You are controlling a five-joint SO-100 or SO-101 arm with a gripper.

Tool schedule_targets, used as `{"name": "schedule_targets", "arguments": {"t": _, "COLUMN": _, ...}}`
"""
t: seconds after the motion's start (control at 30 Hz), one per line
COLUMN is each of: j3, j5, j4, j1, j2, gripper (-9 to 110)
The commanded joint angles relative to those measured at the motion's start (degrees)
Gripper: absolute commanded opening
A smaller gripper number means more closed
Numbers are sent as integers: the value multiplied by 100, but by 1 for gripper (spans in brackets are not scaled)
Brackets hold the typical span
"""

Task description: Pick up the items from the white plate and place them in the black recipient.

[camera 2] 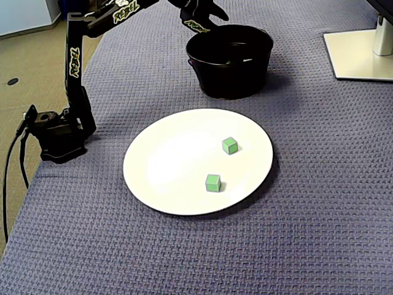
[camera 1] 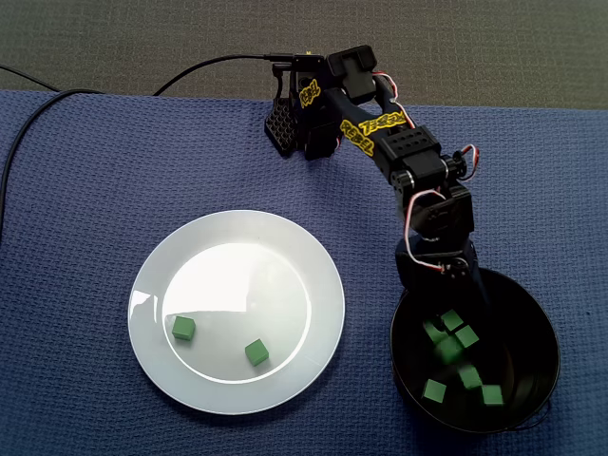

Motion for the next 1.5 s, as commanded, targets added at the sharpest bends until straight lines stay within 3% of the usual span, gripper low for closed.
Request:
{"name": "schedule_targets", "arguments": {"t": 0.0, "j3": -325, "j5": 176, "j4": 492, "j1": 264, "j2": 976, "gripper": 26}}
{"name": "schedule_targets", "arguments": {"t": 0.1, "j3": -387, "j5": 325, "j4": 932, "j1": 940, "j2": 1406, "gripper": 27}}
{"name": "schedule_targets", "arguments": {"t": 0.27, "j3": 220, "j5": 1608, "j4": 1072, "j1": 2566, "j2": 1872, "gripper": 28}}
{"name": "schedule_targets", "arguments": {"t": 0.5, "j3": 976, "j5": 2637, "j4": 1266, "j1": 3990, "j2": 1230, "gripper": 23}}
{"name": "schedule_targets", "arguments": {"t": 1.0, "j3": 650, "j5": 1239, "j4": 659, "j1": 3788, "j2": -1134, "gripper": 24}}
{"name": "schedule_targets", "arguments": {"t": 1.47, "j3": 712, "j5": 1072, "j4": 35, "j1": 3533, "j2": -1714, "gripper": 21}}
